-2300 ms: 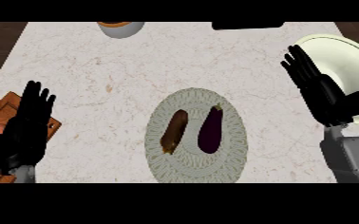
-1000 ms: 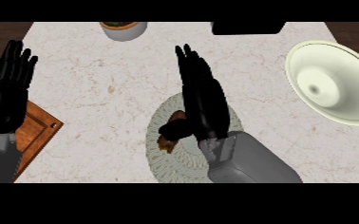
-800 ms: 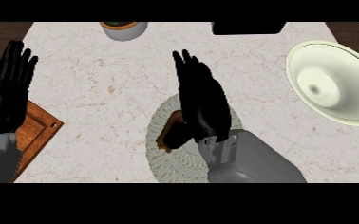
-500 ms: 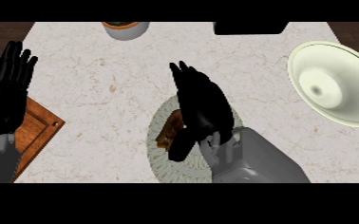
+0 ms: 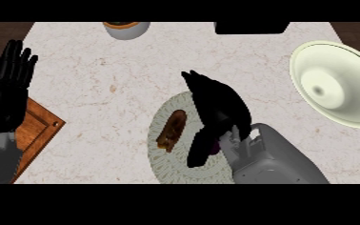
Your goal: Pick the eggplant from the placemat and place it in the bowl
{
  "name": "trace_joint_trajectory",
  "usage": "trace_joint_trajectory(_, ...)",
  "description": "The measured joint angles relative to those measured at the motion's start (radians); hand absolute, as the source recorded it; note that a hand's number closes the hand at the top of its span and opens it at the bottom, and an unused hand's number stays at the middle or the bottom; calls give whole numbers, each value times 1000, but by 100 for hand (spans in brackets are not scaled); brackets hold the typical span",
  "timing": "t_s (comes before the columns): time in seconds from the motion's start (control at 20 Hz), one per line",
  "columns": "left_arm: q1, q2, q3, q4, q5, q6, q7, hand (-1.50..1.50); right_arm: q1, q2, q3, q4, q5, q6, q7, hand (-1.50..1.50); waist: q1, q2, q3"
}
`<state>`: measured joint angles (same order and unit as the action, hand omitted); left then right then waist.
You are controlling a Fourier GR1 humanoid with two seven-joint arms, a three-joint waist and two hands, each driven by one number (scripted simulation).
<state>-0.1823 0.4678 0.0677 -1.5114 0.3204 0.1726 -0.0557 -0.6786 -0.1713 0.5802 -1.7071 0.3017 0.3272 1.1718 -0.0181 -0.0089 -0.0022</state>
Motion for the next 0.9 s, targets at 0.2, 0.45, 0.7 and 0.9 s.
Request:
trace_joint_trajectory(0.2,-18,-5,-4,11,-9,-3,5,0,35,-31,1,4,-15,23,-12,-150,3,3,1)
trace_joint_trajectory(0.45,-14,-7,3,12,-14,-15,0,0,76,-44,3,13,-15,39,-18,-150,10,4,1)
trace_joint_trajectory(0.7,-17,-17,9,9,-21,-17,-3,0,121,-51,5,32,15,44,-33,-150,13,5,1)
trace_joint_trajectory(0.9,-19,-28,13,20,-26,-27,-9,0,170,-57,8,58,60,45,-64,-150,15,7,2)
